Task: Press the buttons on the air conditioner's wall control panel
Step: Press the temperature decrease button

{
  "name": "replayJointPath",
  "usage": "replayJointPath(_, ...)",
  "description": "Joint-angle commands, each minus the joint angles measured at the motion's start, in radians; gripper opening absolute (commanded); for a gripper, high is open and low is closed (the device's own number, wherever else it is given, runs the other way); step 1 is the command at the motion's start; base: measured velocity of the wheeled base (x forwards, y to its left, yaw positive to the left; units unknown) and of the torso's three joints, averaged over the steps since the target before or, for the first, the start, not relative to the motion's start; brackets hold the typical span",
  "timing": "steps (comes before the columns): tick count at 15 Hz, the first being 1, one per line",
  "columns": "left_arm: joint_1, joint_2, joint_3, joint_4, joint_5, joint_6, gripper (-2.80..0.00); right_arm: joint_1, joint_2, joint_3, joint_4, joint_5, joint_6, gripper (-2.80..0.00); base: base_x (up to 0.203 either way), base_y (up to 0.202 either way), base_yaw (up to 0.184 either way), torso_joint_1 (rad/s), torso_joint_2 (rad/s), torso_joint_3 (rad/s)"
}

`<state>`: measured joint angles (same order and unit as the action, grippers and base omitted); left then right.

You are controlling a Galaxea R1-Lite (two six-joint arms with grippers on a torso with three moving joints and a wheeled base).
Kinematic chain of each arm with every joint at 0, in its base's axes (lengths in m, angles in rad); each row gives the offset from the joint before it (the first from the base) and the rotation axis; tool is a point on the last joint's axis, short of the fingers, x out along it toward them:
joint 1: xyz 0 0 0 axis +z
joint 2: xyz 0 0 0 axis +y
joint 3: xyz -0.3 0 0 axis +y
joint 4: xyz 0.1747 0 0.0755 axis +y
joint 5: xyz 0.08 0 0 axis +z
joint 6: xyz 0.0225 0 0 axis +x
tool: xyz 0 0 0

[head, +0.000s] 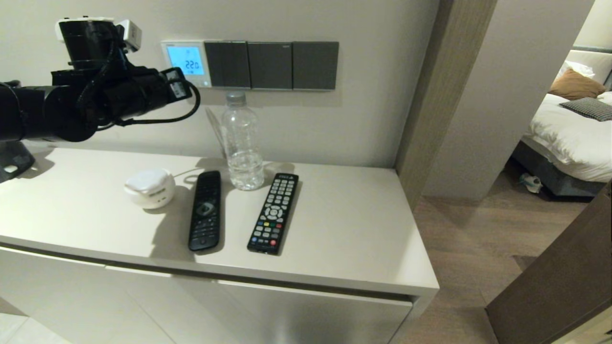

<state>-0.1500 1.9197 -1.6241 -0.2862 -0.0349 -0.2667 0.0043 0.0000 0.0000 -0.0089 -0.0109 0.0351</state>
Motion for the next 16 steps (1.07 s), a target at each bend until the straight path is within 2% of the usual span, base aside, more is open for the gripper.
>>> replayJointPath(1, -0.003, 0.016, -0.007, -0.002, 0.000, -0.003, -2.80, 0.000, 0.002, 0.002, 0.000, 0.000, 0.000, -2.80, 0.000, 0.000, 0.000, 0.000, 0.00, 0.000)
replayJointPath(8, -0.003, 0.058, -0.055, 0.006, 0.001, -0.003, -2.80, 0.000, 0.002, 0.002, 0.000, 0.000, 0.000, -2.80, 0.000, 0.000, 0.000, 0.000, 0.00, 0.000)
replayJointPath(16, -0.005, 0.027, -0.028, 0.001, 0.001, -0.003, -2.80, 0.000, 0.002, 0.002, 0.000, 0.000, 0.000, -2.80, 0.000, 0.000, 0.000, 0.000, 0.00, 0.000)
